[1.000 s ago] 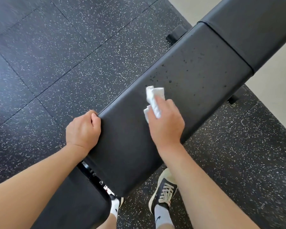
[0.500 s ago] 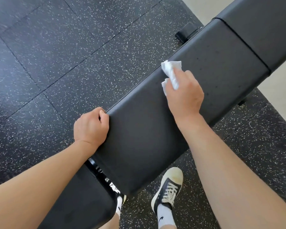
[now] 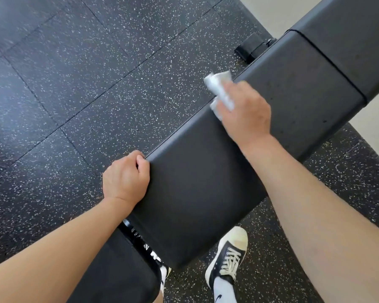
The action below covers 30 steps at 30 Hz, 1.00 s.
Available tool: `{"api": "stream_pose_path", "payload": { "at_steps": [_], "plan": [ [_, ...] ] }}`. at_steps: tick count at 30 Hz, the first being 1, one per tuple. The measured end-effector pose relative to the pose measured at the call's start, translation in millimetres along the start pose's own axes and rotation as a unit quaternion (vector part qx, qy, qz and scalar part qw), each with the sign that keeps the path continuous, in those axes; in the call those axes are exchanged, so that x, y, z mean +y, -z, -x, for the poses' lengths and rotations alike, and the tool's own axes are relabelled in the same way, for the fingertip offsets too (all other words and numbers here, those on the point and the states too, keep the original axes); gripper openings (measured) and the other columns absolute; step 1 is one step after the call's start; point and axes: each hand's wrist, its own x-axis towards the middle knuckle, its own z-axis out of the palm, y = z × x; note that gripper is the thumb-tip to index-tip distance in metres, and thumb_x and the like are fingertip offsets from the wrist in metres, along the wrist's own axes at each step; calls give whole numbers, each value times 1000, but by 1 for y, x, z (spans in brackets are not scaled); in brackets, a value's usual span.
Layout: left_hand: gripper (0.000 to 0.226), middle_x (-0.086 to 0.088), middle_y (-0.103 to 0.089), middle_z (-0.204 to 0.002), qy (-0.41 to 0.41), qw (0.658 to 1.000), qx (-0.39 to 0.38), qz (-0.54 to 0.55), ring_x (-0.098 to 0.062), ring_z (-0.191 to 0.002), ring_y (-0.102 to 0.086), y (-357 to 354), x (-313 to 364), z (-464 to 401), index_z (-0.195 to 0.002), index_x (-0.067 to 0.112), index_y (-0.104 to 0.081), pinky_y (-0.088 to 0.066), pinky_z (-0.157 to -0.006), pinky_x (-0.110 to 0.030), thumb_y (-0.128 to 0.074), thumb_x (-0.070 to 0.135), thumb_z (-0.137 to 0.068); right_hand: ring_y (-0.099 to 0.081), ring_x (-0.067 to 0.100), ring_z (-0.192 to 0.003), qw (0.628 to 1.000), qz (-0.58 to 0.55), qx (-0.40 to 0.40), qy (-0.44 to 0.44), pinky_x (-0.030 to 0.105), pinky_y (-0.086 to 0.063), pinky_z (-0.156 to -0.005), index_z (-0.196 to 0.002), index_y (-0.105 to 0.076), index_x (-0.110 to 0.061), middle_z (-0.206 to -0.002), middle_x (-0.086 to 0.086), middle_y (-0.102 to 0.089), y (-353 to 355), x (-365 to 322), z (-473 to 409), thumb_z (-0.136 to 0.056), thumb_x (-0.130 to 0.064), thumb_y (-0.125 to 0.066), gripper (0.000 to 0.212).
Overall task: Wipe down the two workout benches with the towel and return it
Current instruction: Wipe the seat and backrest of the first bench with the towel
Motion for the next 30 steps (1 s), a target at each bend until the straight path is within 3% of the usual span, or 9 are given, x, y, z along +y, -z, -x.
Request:
{"api": "stream_pose_path", "payload": {
  "at_steps": [3,5,9,11,14,17,20,26,30],
  "plan": [
    [38,10,-39,-56,-1,1000,-3,6,-32,-62,-43,0,-1,0,-82,19,-58,-30,-61,-37,-26,38,-92,-61,34,-87,991,-20,25,-129,34,-32,-62,-110,-67,-19,-98,8,-61,-7,-19,2,-87,-39,-65,31],
    [39,8,-43,-58,2,1000,-8,12,-32,-63,-46,2,0,1,-83,20,-58,-32,-61,-37,-25,39,-91,-61,33,-86,991,-41,8,-125,33,-30,-61,-109,-70,-20,-98,7,-63,-10,-62,20,-81,-34,-73,31],
    [43,7,-41,-58,16,1000,-12,1,-31,-62,-42,4,3,0,-78,18,-57,-31,-60,-38,-23,42,-89,-63,28,-79,977,-81,-94,174,35,-46,-55,-102,-75,-20,-90,3,-66,-12,-117,69,-76,-31,-82,29],
    [40,9,-38,-55,17,1000,-9,7,-31,-61,-40,3,2,0,-77,19,-57,-28,-59,-37,-26,40,-89,-65,26,-78,964,-90,-73,241,38,-52,-57,-111,-76,-22,-91,2,-67,-7,-98,63,-80,-33,-78,33],
    [37,7,-43,-56,8,1000,-2,13,-33,-61,-43,1,-1,-1,-78,19,-56,-28,-60,-37,-28,39,-90,-64,29,-84,991,-12,-4,130,40,-54,-63,-128,-68,-35,-98,0,-67,-3,-41,29,-89,-41,-64,39],
    [36,4,-47,-56,3,1000,5,11,-35,-61,-44,-2,-4,-2,-77,19,-54,-29,-59,-38,-28,39,-90,-56,32,-82,996,-34,40,-69,42,-45,-61,-113,-67,-21,-94,5,-58,-2,3,0,-90,-46,-52,38],
    [33,5,-44,-53,1,1000,4,22,-33,-59,-42,-1,-3,-1,-74,20,-52,-29,-58,-37,-29,38,-90,-57,32,-84,993,-8,43,-108,35,-33,-60,-106,-67,-18,-95,5,-59,-13,-30,13,-87,-42,-61,31],
    [32,9,-39,-53,4,999,2,39,-30,-56,-38,-1,-3,-1,-64,24,-42,-27,-56,-37,-30,38,-90,-58,25,-73,981,-86,-36,171,40,-48,-57,-105,-75,-20,-85,2,-62,-26,-130,81,-80,-26,-77,26],
    [33,7,-43,-55,8,999,-6,32,-33,-60,-42,-1,-3,-2,-75,19,-54,-30,-58,-38,-29,37,-89,-63,29,-74,977,-39,36,206,39,-53,-57,-120,-69,-22,-95,2,-62,-15,-73,55,-84,-28,-76,37]
  ]
}}
